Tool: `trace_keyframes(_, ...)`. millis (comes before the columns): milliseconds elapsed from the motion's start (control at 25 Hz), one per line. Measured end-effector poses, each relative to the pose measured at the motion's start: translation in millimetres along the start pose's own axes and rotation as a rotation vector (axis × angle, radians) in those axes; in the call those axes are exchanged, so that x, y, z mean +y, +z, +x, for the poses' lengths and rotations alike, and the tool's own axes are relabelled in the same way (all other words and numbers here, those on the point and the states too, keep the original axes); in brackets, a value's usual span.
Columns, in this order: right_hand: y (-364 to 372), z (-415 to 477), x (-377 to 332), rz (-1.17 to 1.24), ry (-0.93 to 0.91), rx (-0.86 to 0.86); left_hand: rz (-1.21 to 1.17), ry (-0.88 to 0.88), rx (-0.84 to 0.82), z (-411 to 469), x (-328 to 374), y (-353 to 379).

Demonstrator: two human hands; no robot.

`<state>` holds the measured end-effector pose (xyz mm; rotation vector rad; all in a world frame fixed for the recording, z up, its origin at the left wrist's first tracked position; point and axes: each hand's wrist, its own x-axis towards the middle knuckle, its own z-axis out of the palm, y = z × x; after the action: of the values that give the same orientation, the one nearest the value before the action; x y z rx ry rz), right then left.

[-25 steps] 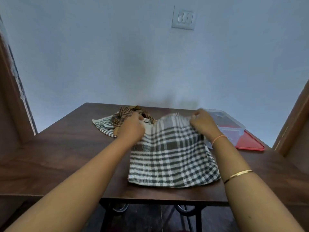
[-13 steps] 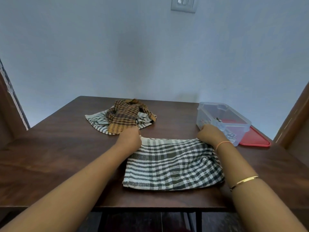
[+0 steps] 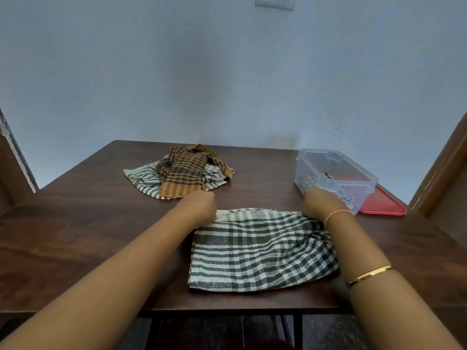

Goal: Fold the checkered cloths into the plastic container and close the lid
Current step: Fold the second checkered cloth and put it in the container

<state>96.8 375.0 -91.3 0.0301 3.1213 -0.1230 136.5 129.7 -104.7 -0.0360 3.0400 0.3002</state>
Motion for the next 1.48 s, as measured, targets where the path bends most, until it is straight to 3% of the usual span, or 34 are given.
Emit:
trace_keyframes(320, -3, -6, -10, -0.084, -0.112, -0.031, -0.117, 0.092, -0.055, -2, -9, -2)
trace_keyframes(560, -12, -9, -16, -0.147, -0.116, -0.151, -0.014, 0.079, -0.131, 0, -11, -6)
trace_keyframes(640, -21, -8, -17, -0.109, -0.138, -0.135, -0.013, 0.05, -0.037, -1, -14, -10)
trace_keyframes(760, -44, -10, -16, 0.065, -0.203, -0.015, -0.151, 0.002, 0.273, -4, -19, -32)
trace_keyframes(960, -78, -18, -20, 0.668, -0.378, 0.362, -0.478, 0.102, 0.901, -12, -22, -78)
trace_keyframes(1080, -88, -17, -20, 0.936, -0.432, 0.464, -0.518, 0.176, 1.144, -17, -22, -85)
trace_keyframes(1280, -100, -23, -16, 1.089, -0.544, 0.452, -0.636, 0.263, 1.216, -23, -22, -88)
trace_keyframes(1480, -100, -26, -12, 1.281, -0.487, 0.336, -0.612, 0.311, 1.218, -25, -18, -83)
